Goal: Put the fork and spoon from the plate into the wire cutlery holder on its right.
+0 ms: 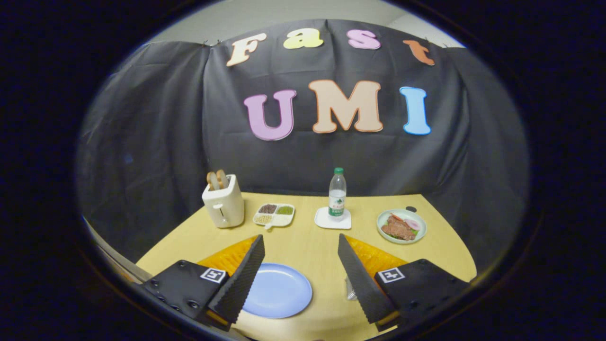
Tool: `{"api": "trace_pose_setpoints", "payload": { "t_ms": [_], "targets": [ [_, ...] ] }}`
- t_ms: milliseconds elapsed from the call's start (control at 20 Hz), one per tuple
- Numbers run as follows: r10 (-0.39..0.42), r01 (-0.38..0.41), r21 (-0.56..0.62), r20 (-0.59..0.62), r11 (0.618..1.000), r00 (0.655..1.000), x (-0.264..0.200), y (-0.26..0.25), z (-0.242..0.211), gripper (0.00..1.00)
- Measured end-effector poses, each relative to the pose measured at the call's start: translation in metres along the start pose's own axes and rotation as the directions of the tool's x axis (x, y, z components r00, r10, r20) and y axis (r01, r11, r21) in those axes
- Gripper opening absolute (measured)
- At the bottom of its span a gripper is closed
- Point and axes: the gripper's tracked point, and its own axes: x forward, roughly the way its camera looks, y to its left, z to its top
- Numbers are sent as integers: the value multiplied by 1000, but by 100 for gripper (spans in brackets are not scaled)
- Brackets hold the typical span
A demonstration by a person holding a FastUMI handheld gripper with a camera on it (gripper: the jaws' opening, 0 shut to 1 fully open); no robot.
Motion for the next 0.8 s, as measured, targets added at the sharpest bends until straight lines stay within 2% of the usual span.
{"api": "trace_pose_setpoints", "payload": {
  "t_ms": [300, 550, 800],
  "targets": [
    [-124, 124, 15, 200, 992, 972, -23, -13, 34, 99],
    [-102, 99, 25, 237, 995, 966, -34, -1, 45, 99],
    [-117, 103, 67, 274, 992, 955, -37, -5, 55, 99]
  ]
}}
